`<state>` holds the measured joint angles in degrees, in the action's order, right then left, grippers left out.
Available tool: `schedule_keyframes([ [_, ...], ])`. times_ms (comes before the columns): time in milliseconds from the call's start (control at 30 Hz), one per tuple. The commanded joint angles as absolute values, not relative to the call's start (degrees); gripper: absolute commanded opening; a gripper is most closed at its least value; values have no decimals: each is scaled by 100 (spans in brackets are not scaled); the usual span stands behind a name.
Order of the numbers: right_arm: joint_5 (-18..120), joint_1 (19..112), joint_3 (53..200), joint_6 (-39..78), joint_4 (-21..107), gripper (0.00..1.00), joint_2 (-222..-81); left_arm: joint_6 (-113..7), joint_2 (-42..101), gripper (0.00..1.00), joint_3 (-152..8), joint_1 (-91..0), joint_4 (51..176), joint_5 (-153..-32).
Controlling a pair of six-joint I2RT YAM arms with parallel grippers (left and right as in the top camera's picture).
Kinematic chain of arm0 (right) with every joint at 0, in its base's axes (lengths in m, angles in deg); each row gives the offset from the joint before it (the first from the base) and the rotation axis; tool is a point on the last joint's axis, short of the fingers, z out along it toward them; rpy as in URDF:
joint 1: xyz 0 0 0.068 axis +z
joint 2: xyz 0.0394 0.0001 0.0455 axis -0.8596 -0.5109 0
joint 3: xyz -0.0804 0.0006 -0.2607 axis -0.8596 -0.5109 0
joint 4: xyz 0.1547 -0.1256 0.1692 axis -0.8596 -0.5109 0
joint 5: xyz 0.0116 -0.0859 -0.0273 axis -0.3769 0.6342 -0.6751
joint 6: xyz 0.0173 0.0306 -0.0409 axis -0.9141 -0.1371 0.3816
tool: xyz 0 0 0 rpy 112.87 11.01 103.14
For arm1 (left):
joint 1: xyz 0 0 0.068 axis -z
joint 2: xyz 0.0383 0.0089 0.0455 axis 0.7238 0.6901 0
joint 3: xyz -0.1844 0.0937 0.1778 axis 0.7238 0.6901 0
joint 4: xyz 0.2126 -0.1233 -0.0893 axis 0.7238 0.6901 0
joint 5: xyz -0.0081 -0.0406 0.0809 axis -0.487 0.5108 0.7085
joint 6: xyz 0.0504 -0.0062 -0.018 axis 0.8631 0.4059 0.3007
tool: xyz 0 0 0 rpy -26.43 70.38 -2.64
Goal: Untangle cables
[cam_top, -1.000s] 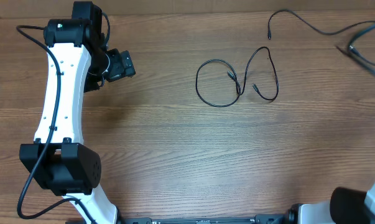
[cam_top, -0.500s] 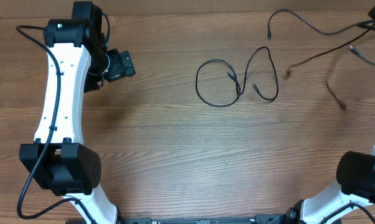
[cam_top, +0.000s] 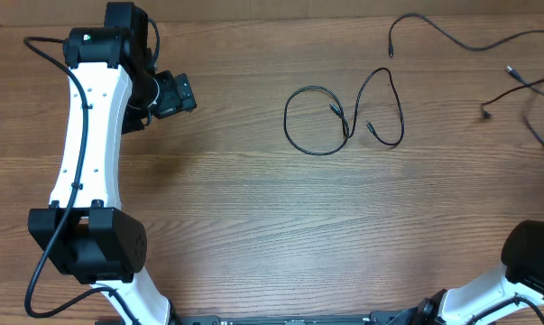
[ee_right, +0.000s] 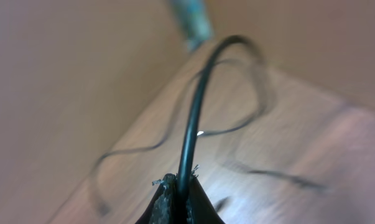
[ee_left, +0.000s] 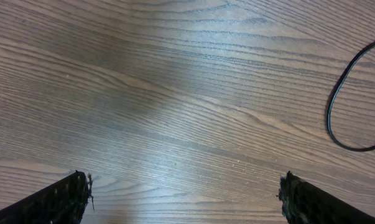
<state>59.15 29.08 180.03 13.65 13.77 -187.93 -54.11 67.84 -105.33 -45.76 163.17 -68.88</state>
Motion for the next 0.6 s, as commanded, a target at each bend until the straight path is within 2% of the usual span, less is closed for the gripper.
schedule_keyframes([
  [0,4291,3039,17998,1472,1462,4,-18762,-5532,6791,100,-10570,-4592,16312,-6910],
  [267,2682,3164,18001,1796,1552,4,-18762,-5532,6791,100,-10570,-4592,16315,-6910],
  [433,3047,3162,17998,2331,1395,4,-18791,-5532,6791,99,-10570,-4592,16310,-6910],
  [567,3456,3135,17977,2307,1301,4,-18955,-5532,6791,100,-10570,-4592,16310,-6910],
])
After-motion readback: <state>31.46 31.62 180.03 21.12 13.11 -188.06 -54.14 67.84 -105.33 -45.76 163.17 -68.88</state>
